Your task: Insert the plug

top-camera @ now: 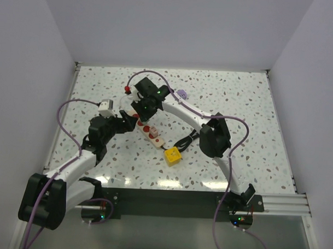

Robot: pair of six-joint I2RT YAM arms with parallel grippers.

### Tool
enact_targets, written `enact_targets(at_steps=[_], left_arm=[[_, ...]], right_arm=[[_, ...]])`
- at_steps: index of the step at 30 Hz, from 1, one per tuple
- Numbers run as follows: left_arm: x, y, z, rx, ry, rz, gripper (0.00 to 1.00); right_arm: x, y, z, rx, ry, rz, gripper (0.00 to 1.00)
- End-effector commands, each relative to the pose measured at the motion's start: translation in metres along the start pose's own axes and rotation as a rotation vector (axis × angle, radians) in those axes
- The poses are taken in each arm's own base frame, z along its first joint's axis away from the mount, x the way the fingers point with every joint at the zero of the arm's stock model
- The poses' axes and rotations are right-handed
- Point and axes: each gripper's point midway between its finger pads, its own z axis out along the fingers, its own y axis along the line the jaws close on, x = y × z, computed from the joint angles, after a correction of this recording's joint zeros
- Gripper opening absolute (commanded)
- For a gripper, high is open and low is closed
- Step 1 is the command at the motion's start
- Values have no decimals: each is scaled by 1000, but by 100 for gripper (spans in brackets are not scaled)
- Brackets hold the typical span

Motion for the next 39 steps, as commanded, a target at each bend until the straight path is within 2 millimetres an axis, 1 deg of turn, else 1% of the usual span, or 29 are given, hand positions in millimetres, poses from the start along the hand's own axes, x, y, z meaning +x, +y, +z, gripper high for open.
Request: enact_targets(at_steps=[1,3,9,11,12,16,30,31,32,34,35,39], left_arm=[[-12,-1,0,10,-52,28,87],[-12,1,-1,0,-52,25,87],[-13,14,-1,-78,-64,11,87],[-15,19,-3,-108,-73,7,88],[-20,25,-5,-148,-97,5,88],[-23,31,-9,-182,-117,1,90],[-25,28,-12,-165,-129,2,91],[-25,28,-11,-163,-126,2,91],[-24,27,-11,-160,-125,2,91],[-25,26,-11,-153,-126,2,91],[-24,25,-11,-151,-123,4,91],[-24,24,-12,-145,-125,4,91]], right_arm=[[-13,6,-3,-16,-32,4,0],[-12,5,-3,-12,-28,3,0],[-10,4,-5,-3,-25,2,0],[-10,3,-6,0,-24,1,0],[-9,2,-5,3,-20,3,0],[-8,2,-7,8,-15,-3,0],[-10,-2,-2,25,-13,-6,0],[-7,-3,3,25,-2,-5,0],[-12,-2,2,25,-13,-6,0],[-6,-3,8,27,11,-4,0],[-9,-3,9,24,7,-6,0],[-4,-3,16,20,30,-2,0]])
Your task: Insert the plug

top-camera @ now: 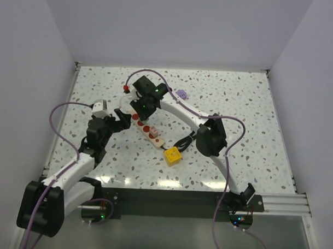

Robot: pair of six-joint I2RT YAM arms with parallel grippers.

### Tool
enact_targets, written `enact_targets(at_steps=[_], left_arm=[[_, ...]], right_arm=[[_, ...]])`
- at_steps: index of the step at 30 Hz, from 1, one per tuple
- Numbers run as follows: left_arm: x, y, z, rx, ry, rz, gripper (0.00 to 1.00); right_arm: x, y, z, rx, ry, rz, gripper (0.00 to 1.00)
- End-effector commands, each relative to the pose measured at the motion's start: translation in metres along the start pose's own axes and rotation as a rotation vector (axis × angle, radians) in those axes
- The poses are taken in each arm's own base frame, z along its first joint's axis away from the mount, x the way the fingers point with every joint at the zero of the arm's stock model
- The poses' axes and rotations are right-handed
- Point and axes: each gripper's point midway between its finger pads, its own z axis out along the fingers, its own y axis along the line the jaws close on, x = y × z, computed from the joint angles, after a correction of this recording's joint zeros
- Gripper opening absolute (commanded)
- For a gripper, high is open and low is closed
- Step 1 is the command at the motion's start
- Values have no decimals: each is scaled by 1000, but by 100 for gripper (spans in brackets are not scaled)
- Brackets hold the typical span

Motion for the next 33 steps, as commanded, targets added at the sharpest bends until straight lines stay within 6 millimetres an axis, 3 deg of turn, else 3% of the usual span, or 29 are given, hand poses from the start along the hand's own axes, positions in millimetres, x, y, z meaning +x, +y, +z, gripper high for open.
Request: enact_targets(at_steps=[1,14,22,33], left_arm=[[-4,0,-2,8,-16,2,91],[-1,-1,0,19,-9,5,91],[-1,-3,-1,26,-9,5,91],[-2,-4,-2,32,-10,5,91]], right_arm=[[-1,-2,11,15,9,-3,0],[14,-5,-2,34,60,-28,0],[14,-3,-13,29,51,-33,0],[9,3,13,-15,48,-21,0]])
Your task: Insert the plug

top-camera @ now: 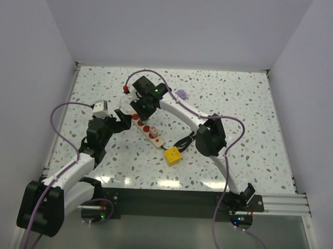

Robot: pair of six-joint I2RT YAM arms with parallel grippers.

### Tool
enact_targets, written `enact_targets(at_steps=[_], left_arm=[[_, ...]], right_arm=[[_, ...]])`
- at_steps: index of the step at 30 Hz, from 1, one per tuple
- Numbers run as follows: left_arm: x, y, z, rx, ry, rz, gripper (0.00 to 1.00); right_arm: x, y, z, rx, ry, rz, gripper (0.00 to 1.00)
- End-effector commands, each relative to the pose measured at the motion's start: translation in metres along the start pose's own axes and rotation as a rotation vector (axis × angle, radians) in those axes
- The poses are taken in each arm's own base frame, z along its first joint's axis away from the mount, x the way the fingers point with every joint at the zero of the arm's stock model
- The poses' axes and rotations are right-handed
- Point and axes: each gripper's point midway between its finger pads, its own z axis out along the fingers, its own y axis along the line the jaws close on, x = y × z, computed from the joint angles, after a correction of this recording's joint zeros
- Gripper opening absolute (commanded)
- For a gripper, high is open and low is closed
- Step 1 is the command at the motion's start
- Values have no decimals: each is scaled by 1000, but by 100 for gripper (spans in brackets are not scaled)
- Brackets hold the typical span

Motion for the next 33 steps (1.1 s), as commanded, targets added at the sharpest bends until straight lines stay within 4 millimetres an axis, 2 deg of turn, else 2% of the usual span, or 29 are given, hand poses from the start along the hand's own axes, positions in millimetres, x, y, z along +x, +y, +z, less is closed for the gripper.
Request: enact_targets(at_steps=[1,19,28,31,33], left_arm=[[-7,-2,-1,13,-26,5,91],[-3,-1,2,14,-14,8,91],[-1,0,3,12,-8,9,91],[-1,0,3,9,-11,10,91],[-1,1,4,8,-10,10,91]], right_arm=[[4,6,13,-27,24,-10,0],[7,4,41,-31,30,12,0],[24,2,54,-17,75,20,0],[41,1,58,-4,108,25,0],[42,6,59,-5,97,18,0]])
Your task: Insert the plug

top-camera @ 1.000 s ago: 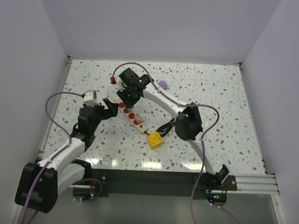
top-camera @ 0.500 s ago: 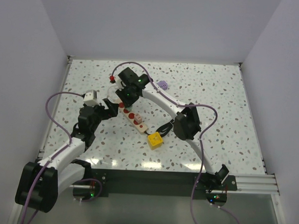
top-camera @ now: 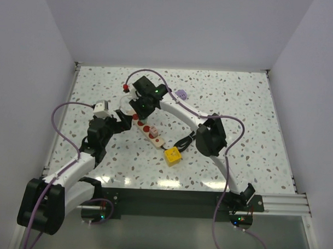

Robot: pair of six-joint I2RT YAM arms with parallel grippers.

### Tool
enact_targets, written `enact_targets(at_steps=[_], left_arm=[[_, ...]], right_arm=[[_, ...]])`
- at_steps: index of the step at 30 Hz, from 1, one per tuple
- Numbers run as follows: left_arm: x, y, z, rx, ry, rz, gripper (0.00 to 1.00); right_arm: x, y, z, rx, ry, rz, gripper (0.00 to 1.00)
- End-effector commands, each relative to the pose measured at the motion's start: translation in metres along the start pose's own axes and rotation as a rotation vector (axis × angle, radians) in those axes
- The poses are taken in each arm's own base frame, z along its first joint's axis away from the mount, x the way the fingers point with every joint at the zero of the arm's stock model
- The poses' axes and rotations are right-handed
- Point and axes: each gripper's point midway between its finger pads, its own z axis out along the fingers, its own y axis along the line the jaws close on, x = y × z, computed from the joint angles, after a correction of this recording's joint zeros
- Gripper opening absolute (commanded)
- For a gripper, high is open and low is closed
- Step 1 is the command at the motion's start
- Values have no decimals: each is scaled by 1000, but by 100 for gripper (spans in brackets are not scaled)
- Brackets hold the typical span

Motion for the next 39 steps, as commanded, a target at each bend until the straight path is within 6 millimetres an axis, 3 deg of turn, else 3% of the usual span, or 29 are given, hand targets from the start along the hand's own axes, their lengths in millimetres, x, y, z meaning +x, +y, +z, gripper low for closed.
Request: enact_targets(at_steps=[1,7,15,29,39], left_arm=[[-7,-1,1,12,-29,9,91],[-8,-1,1,11,-33,10,91],[-9,-2,0,15,-35,10,92],[-9,-2,-1,17,-35,10,92],[-9,-3,-1,20,-35,12,92]], right_arm=[[53,3,46,13,134,-9,0],[66,12,51,20,156,-26,0],[66,13,48,42,150,-41,0],[72,2,60,88,159,-55,0],[65,4,64,93,140,-60,0]])
